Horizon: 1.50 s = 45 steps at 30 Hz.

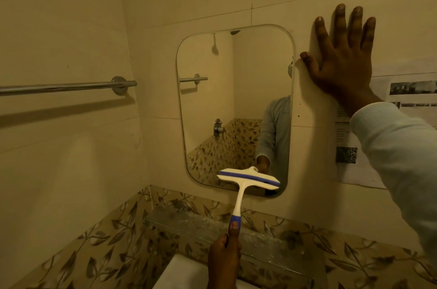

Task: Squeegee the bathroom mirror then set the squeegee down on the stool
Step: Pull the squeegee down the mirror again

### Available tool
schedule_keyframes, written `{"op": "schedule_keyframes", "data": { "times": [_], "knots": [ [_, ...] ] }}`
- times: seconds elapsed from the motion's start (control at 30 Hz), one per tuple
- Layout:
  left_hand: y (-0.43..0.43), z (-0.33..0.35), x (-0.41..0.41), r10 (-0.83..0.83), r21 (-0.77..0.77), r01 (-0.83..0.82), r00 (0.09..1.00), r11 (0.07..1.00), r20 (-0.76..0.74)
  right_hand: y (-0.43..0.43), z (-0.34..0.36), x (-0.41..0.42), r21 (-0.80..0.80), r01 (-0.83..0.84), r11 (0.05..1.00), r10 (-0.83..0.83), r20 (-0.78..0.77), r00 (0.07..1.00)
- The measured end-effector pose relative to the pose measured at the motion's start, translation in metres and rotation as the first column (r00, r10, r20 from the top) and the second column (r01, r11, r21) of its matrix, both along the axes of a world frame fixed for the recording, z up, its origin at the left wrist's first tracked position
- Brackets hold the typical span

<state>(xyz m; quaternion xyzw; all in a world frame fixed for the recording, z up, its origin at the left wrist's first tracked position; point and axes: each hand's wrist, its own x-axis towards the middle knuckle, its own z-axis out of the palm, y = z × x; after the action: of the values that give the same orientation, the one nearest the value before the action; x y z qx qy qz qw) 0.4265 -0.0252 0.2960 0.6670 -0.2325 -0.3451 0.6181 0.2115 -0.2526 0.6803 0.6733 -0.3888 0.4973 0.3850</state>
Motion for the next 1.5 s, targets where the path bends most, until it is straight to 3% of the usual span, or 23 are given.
{"op": "schedule_keyframes", "data": {
  "times": [0.13, 0.27, 0.37, 0.43, 0.6, 0.83, 1.27, 1.5],
  "knots": [
    [0.009, -0.011, 0.0, 0.007, 0.067, -0.011, 0.998, 0.998, 0.063, 0.002, 0.001, 0.0, 0.009, -0.001, 1.0, 0.001, -0.007, 1.0],
    [0.023, -0.016, 0.005, 0.023, 0.108, -0.026, 0.999, 0.994, 0.026, 0.006, -0.001, -0.001, 0.015, -0.005, 1.0, 0.006, -0.015, 1.0],
    [0.027, 0.017, 0.005, -0.095, -0.017, 0.095, 0.995, 0.995, -0.007, 0.006, -0.001, -0.002, 0.015, 0.01, 1.0, -0.01, -0.009, 1.0],
    [0.023, 0.057, -0.003, -0.004, -0.158, -0.004, 0.999, 0.987, -0.047, 0.006, 0.0, -0.001, 0.01, 0.015, 1.0, -0.015, -0.009, 1.0],
    [0.003, 0.191, -0.016, -0.06, -0.503, 0.104, 0.993, 0.858, 0.103, 0.005, -0.001, -0.002, 0.002, 0.013, 1.0, -0.013, -0.018, 1.0],
    [-0.044, 0.314, -0.014, -0.034, -0.625, 0.117, 0.989, 0.772, 0.142, 0.006, 0.0, -0.001, -0.001, 0.039, 0.999, -0.039, -0.015, 0.999],
    [-0.056, 0.275, -0.014, 0.022, -0.539, 0.121, 0.967, 0.834, 0.252, 0.01, 0.0, -0.002, 0.005, 0.033, 0.999, -0.033, -0.016, 0.999],
    [-0.056, 0.226, -0.012, 0.048, -0.485, 0.074, 0.971, 0.872, 0.234, 0.013, 0.0, -0.002, 0.019, 0.035, 0.999, -0.035, -0.014, 0.999]
  ]
}}
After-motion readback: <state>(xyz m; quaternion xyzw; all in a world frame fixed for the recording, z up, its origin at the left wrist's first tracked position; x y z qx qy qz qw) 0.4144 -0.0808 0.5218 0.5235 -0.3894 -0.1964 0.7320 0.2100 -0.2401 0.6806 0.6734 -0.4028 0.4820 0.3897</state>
